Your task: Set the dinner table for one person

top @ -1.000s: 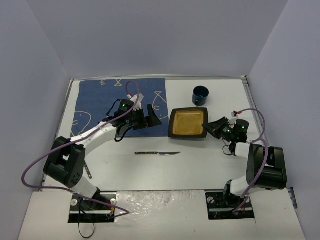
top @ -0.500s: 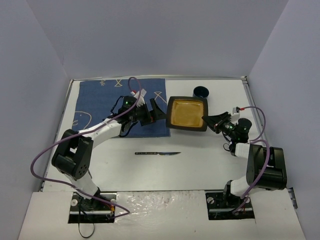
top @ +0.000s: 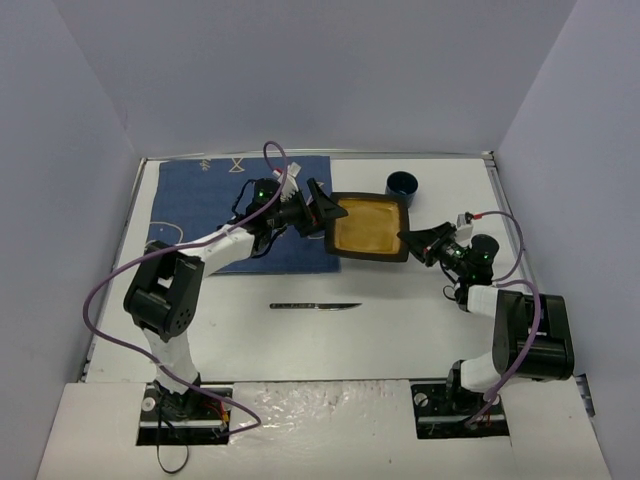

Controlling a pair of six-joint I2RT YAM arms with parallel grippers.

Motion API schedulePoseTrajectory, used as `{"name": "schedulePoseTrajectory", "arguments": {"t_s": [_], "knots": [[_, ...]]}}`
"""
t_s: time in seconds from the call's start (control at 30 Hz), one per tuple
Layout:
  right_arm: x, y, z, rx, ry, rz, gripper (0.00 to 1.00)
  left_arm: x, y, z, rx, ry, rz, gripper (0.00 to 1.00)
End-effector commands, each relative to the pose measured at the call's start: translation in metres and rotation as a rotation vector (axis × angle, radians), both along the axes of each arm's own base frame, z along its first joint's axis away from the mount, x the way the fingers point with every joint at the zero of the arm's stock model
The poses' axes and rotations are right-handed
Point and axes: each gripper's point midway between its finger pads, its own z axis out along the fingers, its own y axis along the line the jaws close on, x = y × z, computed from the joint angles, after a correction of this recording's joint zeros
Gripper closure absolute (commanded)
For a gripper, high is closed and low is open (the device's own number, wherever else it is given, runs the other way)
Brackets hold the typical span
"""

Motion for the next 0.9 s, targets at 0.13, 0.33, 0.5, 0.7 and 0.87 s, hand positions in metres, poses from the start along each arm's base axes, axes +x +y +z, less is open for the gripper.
{"name": "schedulePoseTrajectory", "arguments": {"t_s": [0.13,0.33,0.5,0.7,0.87], "knots": [[-0.011,0.014,0.101,-0.039,-0.473,0.082,1.00,0.002,-0.024,0.060,-0.121,-0.085,-0.065,0.18],[-0.009,0.015,0.098,-0.051,-0.474,0.078,1.00,-0.007,-0.026,0.059,-0.132,-0.052,-0.089,0.35],[-0.008,0.015,0.097,-0.055,-0.476,0.073,1.00,-0.014,-0.024,0.061,-0.131,-0.043,-0.101,0.43],[-0.008,0.014,0.101,-0.052,-0.497,0.063,1.00,-0.021,-0.020,0.052,-0.080,-0.012,-0.121,0.38],[-0.007,0.013,0.104,-0.052,-0.506,0.055,1.00,-0.028,-0.021,0.050,-0.074,0.002,-0.145,0.36]]}}
